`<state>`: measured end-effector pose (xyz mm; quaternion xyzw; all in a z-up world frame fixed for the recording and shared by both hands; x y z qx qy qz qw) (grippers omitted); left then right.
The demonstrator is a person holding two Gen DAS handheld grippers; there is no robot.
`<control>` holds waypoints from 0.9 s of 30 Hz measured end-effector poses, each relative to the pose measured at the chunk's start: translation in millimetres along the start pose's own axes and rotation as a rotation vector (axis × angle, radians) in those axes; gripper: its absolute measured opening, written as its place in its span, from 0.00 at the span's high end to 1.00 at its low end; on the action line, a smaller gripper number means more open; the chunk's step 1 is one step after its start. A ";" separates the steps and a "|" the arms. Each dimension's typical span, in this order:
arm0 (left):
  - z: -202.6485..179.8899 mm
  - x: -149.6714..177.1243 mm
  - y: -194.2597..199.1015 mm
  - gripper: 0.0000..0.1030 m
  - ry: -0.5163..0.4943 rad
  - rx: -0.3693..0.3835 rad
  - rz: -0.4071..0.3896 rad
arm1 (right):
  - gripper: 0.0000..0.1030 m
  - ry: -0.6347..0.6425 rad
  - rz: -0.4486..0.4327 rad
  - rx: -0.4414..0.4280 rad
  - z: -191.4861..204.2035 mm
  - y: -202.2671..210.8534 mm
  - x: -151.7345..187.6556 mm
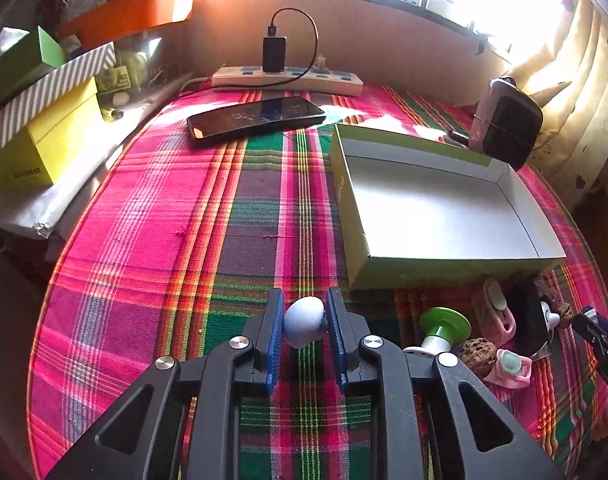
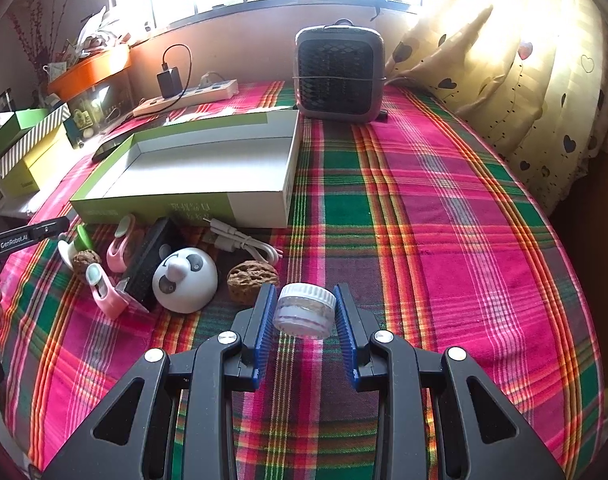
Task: Organize objects
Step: 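Grasp the white knob with the left gripper while the right gripper holds the jar, then carry both items into the white box lid and open both grippers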
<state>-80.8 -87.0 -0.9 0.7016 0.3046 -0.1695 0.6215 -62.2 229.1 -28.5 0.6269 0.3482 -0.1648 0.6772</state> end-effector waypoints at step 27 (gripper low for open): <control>-63.8 -52.8 19.2 0.81 -0.116 0.147 -0.059 | 0.70 0.086 -0.078 -0.130 38.1 -21.2 -95.7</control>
Point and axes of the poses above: each gripper's, at about its wrist camera, not at the fingertips, and y roughly against the way its jaws point, z to its left, x to its underside, the point moved 2 cm from there along -y, roughly the way its jaws point, and after that the axes turned 6 degrees about y, right-handed, at the moved point
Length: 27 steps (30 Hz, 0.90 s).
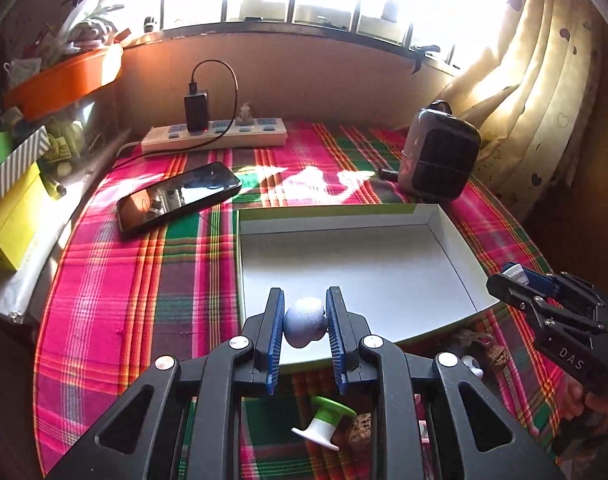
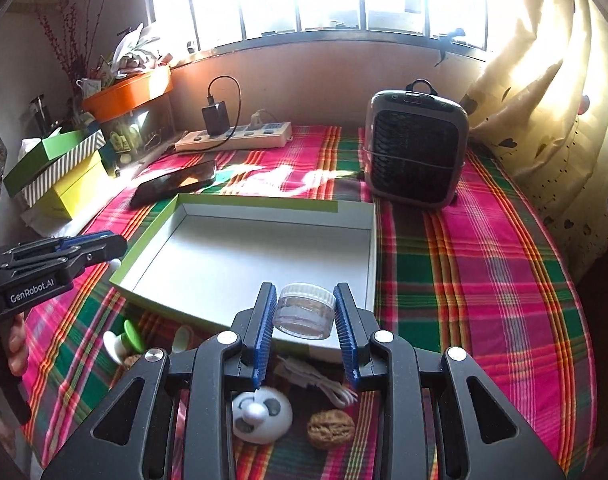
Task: Organize objects
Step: 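Carry both items into the white box lid and open both grippers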
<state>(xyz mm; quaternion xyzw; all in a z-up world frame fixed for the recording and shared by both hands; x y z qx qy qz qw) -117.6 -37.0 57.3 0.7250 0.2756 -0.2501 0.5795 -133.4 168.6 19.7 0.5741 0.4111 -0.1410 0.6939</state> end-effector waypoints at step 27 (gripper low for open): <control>-5.0 -42.4 -107.6 0.81 -0.015 -0.031 0.120 | 0.70 0.017 0.164 0.006 -13.9 -112.4 -42.2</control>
Point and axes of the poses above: each gripper's, at about its wrist camera, not at the fingertips, and y roughly against the way its jaws point, z to its left, x to its underside, the point moved 2 cm from there along -y, roughly the way its jaws point, and after that the axes turned 6 degrees about y, right-handed, at the moved point
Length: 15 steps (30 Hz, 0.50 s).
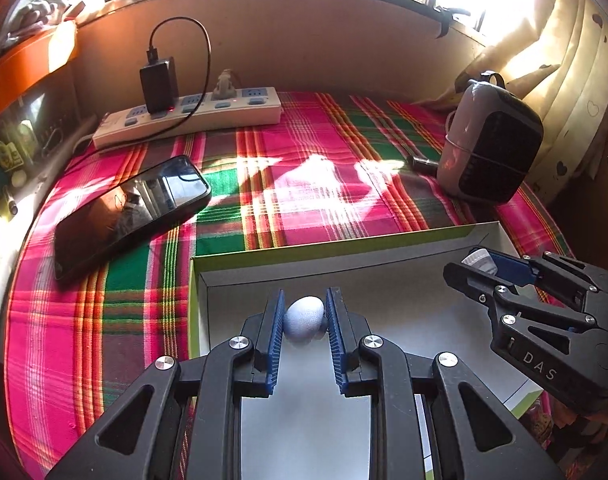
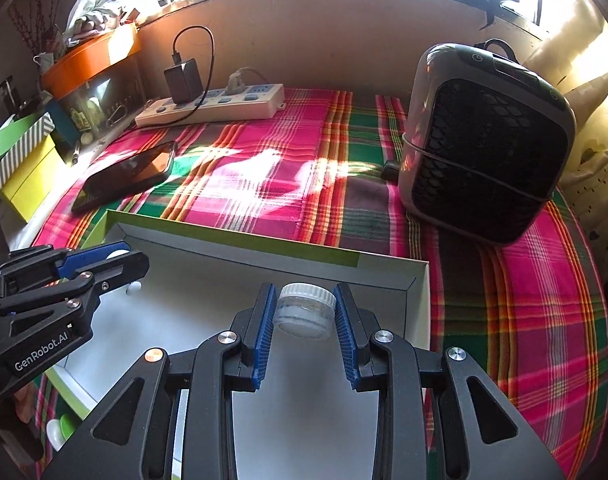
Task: Organize objects
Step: 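Carry both items into the white box lid and open both grippers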
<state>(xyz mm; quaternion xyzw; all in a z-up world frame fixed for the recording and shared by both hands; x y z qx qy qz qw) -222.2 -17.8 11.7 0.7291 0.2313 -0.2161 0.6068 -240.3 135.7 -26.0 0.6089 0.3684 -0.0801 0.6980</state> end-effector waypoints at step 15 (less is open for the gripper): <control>2.4 0.2 -16.2 0.81 -0.004 -0.028 0.026 | 0.70 0.007 0.042 0.025 -0.6 -10.3 -3.2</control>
Point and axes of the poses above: each gripper's, at about its wrist camera, not at the fingertips, and y roughly against the way its jaws point, z to its left, x to its underside, the point moved 2 cm from there along -y, roughly the way its jaws point, and after that the axes turned 6 degrees about y, right-handed, at the moved point
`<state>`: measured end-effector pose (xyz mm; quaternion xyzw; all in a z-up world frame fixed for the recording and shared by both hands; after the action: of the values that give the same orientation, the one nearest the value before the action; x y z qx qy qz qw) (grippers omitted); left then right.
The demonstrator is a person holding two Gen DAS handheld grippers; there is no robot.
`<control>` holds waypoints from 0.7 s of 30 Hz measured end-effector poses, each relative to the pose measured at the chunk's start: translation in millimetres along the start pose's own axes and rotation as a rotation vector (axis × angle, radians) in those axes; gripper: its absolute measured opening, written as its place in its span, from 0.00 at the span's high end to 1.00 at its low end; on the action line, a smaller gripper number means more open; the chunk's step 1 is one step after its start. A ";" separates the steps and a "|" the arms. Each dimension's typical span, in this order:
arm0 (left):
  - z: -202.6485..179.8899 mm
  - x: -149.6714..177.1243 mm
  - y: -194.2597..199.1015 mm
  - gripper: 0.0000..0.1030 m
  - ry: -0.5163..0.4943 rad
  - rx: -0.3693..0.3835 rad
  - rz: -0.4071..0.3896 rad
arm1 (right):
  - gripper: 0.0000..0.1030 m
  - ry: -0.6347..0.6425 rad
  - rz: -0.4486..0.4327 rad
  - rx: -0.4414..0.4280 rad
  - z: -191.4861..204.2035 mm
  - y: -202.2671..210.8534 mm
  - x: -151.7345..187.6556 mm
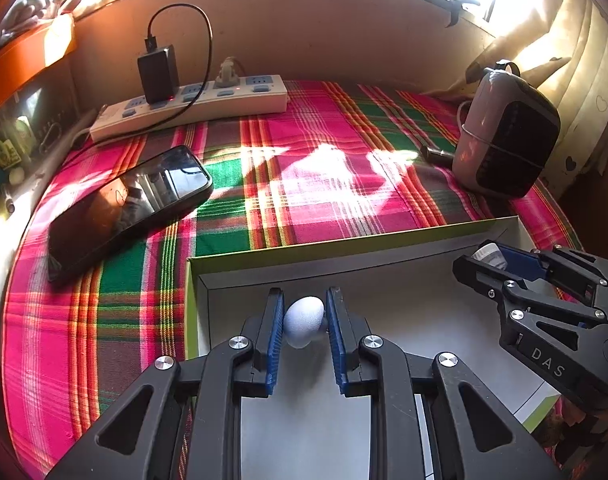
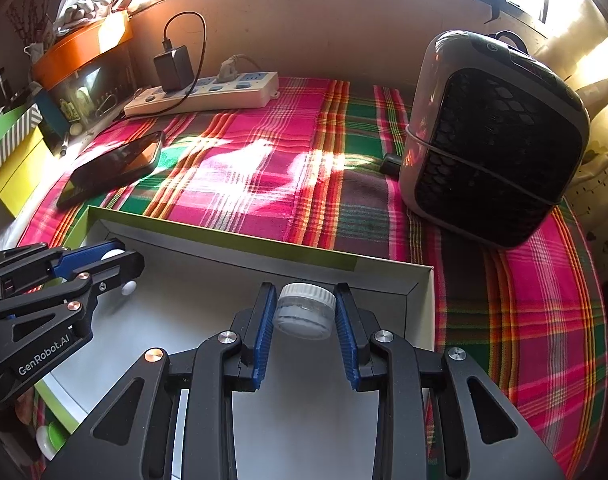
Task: Organize objects
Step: 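Carry both items into the white box lid and open both grippers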
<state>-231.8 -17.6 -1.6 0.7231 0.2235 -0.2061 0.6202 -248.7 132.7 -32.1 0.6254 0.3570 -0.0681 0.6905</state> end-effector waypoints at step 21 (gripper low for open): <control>-0.5 0.9 -0.3 0.66 -0.005 -0.005 0.014 | 0.58 0.015 0.014 0.027 2.4 -1.0 -2.7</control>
<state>-231.3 -17.0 -2.3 0.7226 0.2175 -0.2031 0.6240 -250.2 129.3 -31.4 0.6376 0.3567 -0.0632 0.6798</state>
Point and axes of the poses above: each gripper's, at about its wrist camera, not at the fingertips, and y roughly against the way its jaws point, z to its left, x to its underside, the point moved 2 cm from there along -y, roughly the way its jaws point, and after that the axes turned 6 degrees about y, right-handed, at the moved point
